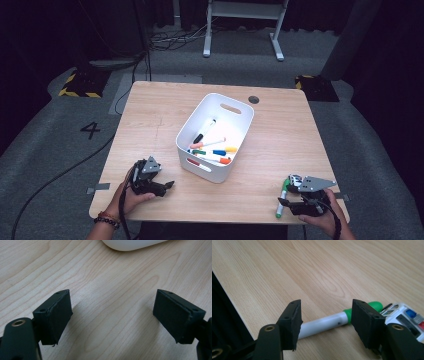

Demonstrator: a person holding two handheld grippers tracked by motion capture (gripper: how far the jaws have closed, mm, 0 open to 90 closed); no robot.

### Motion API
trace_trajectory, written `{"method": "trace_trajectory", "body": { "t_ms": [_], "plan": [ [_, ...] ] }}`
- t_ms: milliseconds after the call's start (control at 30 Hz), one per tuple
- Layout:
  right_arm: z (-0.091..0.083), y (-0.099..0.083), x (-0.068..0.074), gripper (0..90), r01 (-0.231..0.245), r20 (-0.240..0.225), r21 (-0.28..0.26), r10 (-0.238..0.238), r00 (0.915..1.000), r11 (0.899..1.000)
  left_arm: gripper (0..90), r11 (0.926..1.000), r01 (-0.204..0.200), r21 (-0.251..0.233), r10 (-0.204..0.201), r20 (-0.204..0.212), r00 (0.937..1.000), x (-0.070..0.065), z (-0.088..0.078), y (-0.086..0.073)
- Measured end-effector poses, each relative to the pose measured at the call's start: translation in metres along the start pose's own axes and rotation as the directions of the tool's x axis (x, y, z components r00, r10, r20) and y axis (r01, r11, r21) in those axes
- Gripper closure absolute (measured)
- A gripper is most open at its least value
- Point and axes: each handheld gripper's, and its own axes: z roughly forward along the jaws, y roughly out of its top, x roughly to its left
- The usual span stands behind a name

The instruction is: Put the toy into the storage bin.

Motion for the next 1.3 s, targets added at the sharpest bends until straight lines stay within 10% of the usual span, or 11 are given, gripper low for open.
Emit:
{"method": "trace_trajectory", "body": {
  "t_ms": [367,567,1300],
  "plan": [
    [0.007,-0.013,-0.004,39.7,-0.085,-0.057,0.01,0.085,0.9947,0.996,15.6,1.0,0.0,0.0,0.0,0.0,1.0,0.0,0.0,0.0],
    [0.019,-0.008,0.0,38.7,-0.055,-0.05,0.049,0.058,0.9971,0.997,15.6,1.0,0.001,0.0,-0.001,0.001,1.0,0.0,0.0,0.0],
    [0.068,0.047,0.008,58.2,-0.054,-0.007,0.071,0.055,0.9985,0.996,15.6,1.0,0.001,0.0,-0.001,0.001,1.0,0.0,0.0,0.0]
  ]
}}
